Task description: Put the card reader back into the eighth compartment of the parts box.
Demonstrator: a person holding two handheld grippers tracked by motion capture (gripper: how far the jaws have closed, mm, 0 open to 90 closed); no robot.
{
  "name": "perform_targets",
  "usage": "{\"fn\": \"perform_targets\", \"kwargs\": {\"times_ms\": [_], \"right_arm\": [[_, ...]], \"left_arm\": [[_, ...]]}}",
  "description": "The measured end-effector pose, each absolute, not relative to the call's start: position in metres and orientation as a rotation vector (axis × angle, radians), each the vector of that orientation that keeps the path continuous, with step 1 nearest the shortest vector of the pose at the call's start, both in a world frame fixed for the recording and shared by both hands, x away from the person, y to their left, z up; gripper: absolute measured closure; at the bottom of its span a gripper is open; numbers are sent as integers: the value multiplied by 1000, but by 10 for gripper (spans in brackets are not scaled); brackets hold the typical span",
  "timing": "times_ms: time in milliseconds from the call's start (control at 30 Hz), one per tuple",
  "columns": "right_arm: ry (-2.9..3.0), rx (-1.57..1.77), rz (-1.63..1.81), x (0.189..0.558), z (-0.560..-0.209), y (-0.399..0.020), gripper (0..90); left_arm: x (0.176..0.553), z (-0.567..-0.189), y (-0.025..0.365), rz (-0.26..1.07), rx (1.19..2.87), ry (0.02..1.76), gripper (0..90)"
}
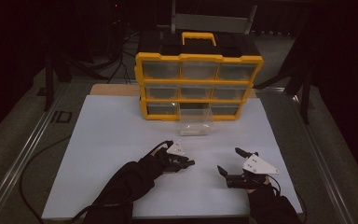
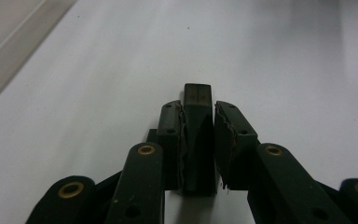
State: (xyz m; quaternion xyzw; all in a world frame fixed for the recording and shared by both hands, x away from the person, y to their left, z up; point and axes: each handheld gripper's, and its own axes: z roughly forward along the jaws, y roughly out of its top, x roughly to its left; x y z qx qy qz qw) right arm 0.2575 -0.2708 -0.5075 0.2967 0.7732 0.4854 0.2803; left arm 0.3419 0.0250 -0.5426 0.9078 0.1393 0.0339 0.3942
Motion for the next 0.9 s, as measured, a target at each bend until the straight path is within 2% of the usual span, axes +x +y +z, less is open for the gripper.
{"fn": "perform_targets", "kwargs": {"times_ms": [367, 900], "right_arm": [[2071, 796, 1302, 257, -507, -271, 82], [2068, 795, 1302, 257, -507, -271, 82]], "left_arm": [[338, -537, 23, 78, 2307, 355, 739], [336, -509, 28, 109, 2298, 328, 739]]}}
